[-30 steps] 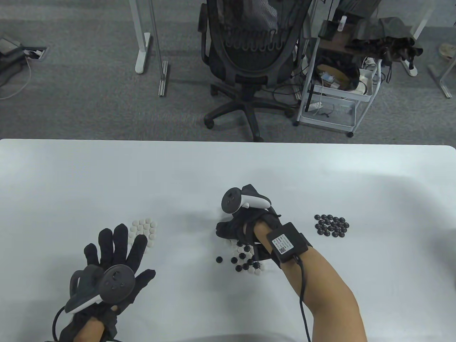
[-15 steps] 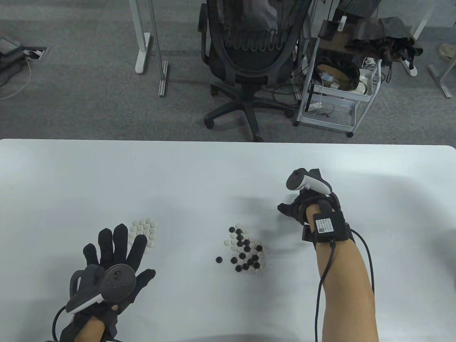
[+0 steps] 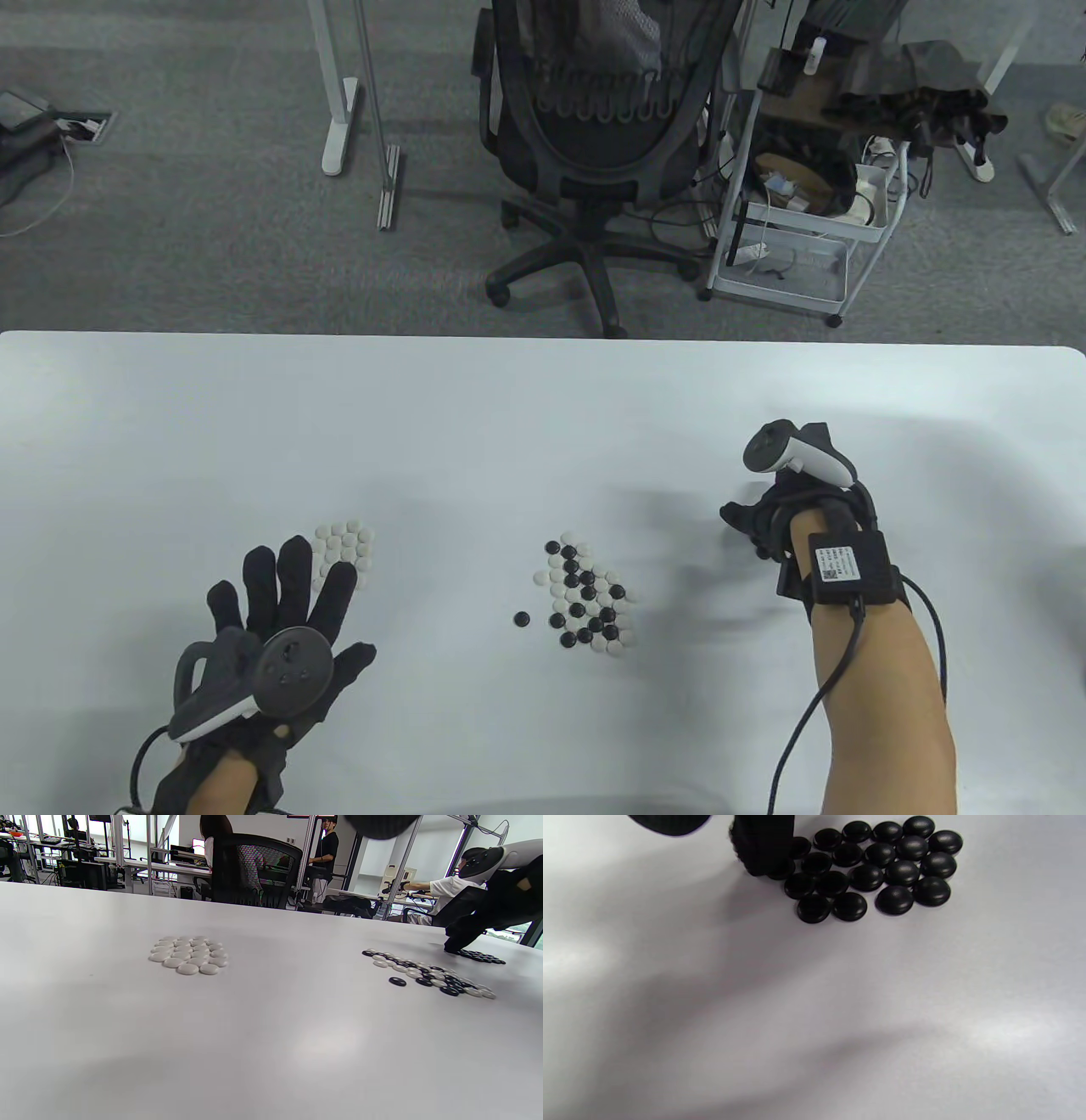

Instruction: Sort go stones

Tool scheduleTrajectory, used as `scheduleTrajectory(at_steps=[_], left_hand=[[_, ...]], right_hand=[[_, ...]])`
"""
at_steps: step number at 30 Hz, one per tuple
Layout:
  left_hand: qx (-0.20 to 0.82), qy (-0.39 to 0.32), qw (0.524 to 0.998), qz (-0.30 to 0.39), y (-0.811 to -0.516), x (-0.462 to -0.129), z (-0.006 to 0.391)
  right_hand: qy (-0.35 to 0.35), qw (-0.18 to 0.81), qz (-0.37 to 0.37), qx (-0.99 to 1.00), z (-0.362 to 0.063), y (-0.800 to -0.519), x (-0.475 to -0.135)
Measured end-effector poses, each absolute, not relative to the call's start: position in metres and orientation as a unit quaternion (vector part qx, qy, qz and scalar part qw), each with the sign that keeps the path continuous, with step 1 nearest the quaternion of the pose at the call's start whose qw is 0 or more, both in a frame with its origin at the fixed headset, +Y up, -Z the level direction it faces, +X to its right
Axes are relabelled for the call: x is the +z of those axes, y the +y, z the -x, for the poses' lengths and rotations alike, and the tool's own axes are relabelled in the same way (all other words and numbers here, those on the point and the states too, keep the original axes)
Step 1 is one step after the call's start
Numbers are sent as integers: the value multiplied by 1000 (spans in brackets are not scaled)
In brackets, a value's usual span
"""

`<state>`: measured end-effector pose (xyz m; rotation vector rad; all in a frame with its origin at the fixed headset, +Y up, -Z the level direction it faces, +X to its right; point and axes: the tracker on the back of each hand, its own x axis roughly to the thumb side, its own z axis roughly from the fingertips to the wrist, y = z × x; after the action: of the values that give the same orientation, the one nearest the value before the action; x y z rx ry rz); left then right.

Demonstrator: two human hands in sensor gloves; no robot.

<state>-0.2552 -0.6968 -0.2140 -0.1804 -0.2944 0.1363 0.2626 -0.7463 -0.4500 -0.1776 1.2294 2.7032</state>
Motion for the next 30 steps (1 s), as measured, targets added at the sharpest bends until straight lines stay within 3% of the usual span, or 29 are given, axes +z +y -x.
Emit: scheduleTrajectory(at_steps=[6, 10, 15, 24, 30], left_hand=[[68, -146, 983, 90, -697, -215, 255], [66, -145, 983, 94, -697, -215, 255], [67, -144, 983, 91, -696, -214, 255], [71, -147, 983, 84, -695, -214, 257], [71, -147, 983, 85, -695, -213, 257]], right_hand=[[393, 93, -28, 914, -215, -726, -447], [403, 99, -137, 899, -150, -713, -435], [416, 75, -218, 880, -91, -722, -419], [440, 62, -218, 869, -51, -756, -424], [414, 101, -172, 888, -51, -760, -453]])
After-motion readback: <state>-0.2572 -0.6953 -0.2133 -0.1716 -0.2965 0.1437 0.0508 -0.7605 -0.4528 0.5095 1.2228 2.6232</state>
